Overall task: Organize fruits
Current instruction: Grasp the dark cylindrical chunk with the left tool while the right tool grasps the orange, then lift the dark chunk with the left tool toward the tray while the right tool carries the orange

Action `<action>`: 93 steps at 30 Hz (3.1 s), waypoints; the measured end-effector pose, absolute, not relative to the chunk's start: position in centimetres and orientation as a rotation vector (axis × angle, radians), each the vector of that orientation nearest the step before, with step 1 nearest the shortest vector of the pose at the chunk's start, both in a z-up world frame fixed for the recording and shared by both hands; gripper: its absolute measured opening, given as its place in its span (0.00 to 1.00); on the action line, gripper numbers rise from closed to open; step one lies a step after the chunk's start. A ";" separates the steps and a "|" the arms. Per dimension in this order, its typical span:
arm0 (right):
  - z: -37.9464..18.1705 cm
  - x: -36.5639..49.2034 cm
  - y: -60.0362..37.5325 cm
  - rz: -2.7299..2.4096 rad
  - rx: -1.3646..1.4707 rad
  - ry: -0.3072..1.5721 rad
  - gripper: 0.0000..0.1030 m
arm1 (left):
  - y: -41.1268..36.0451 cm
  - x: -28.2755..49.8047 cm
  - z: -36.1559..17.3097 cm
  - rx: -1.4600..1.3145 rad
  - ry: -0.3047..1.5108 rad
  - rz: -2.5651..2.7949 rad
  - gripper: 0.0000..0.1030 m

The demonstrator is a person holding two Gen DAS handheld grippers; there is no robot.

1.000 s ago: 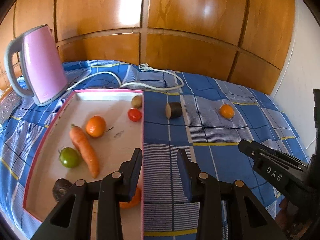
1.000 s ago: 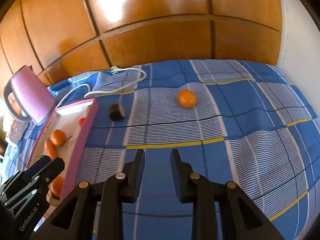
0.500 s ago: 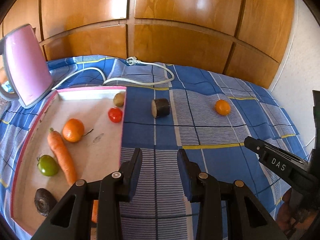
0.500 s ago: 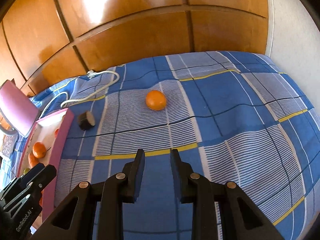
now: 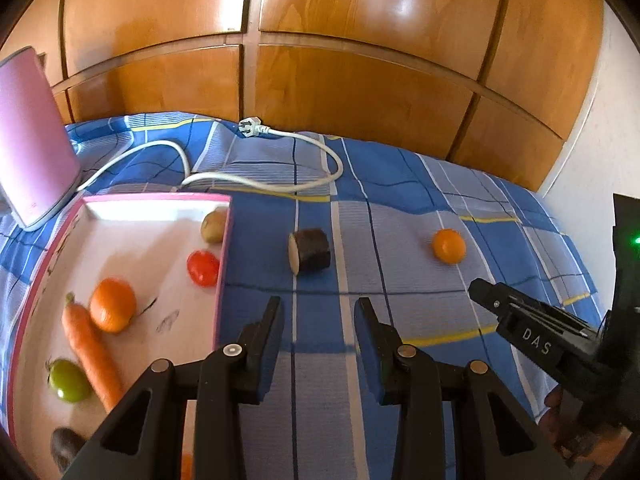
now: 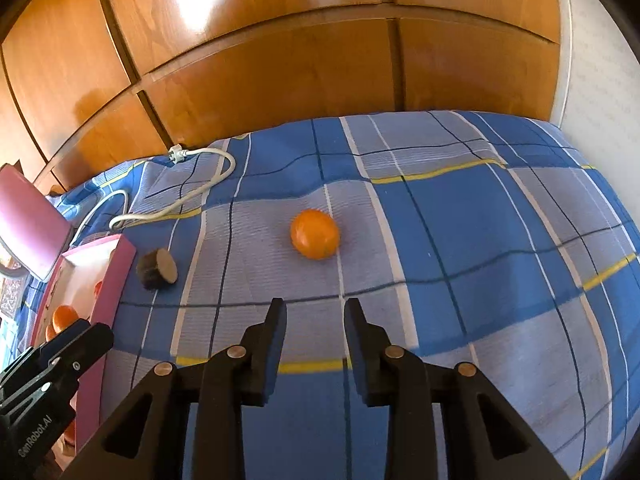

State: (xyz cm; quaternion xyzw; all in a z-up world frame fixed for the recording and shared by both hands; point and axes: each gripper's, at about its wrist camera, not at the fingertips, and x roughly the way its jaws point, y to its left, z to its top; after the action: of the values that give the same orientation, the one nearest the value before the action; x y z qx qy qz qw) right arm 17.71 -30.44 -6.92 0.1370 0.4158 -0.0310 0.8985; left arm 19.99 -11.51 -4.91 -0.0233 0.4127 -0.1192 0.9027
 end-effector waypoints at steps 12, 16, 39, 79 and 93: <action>-7.3 22.5 -31.3 -0.072 0.282 0.868 0.34 | -13.0 25.0 -6.5 -0.037 0.885 -0.219 0.53; -8.0 23.7 -31.3 -0.071 0.267 0.882 0.34 | -12.9 26.4 -7.3 -0.039 0.908 -0.206 0.53; -8.8 18.5 -30.6 -0.003 0.262 0.920 0.33 | -15.2 19.5 -8.5 0.000 0.909 -0.316 0.29; -9.9 11.8 -29.5 -0.031 0.195 0.845 0.34 | -15.8 12.7 -10.4 0.036 0.847 -0.307 0.30; -9.7 10.6 -29.2 -0.045 0.180 0.843 0.33 | -15.6 12.1 -10.0 0.050 0.857 -0.306 0.28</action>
State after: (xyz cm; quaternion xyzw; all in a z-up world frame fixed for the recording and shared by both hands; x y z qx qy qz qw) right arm 10.65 -29.18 -9.68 0.0874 0.4084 -0.0219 0.9084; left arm 12.12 -15.59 -9.96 0.0242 0.4137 -0.1480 0.8980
